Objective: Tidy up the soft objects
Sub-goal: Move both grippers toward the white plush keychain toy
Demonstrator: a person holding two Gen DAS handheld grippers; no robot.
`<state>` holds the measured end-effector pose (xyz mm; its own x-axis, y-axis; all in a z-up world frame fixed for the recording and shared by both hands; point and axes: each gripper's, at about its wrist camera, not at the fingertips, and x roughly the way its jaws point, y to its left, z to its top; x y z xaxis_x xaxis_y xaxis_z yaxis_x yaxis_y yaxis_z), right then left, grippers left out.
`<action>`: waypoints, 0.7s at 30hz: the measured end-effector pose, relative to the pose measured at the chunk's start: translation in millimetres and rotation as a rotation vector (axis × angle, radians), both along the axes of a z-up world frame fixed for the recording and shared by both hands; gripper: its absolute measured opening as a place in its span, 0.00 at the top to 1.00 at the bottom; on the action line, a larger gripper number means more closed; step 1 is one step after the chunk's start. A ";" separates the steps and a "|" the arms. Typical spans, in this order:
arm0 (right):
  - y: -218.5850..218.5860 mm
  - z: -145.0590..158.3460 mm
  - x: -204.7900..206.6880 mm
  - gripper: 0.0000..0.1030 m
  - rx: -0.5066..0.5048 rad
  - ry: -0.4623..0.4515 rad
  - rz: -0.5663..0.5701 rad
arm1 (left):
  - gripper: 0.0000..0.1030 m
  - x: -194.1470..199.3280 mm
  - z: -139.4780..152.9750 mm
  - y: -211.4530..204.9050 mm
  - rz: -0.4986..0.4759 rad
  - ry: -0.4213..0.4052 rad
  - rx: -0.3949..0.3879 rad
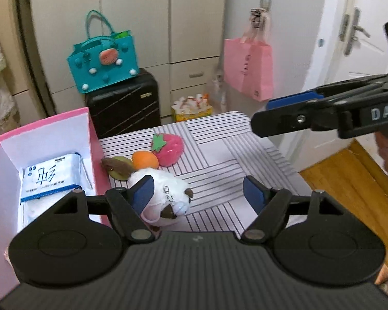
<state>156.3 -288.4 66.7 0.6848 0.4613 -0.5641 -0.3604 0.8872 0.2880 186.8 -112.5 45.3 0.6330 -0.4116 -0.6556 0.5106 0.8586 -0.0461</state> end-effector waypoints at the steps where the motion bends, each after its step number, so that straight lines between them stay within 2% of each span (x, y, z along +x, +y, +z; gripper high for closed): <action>1: -3.4 -3.9 2.6 0.42 0.003 0.005 -0.006 | 0.26 -0.1 -4.8 -5.3 0.024 -0.022 0.021; 5: -17.2 -20.9 19.2 0.41 0.022 0.038 -0.028 | 0.24 -0.2 -28.5 -25.7 0.129 -0.093 0.096; 9: -27.8 -38.9 40.0 0.41 0.042 0.080 -0.036 | 0.24 5.2 -48.9 -35.0 0.185 -0.091 0.104; 11: -31.6 -47.0 48.0 0.41 0.054 0.094 -0.041 | 0.23 0.7 -58.6 -38.9 0.231 -0.146 0.095; 14: -35.5 -57.2 56.4 0.41 0.058 0.105 -0.043 | 0.22 -3.0 -72.2 -46.7 0.285 -0.188 0.125; 21: -33.6 -79.6 77.6 0.39 0.066 0.136 -0.007 | 0.16 9.1 -90.5 -53.4 0.338 -0.200 0.172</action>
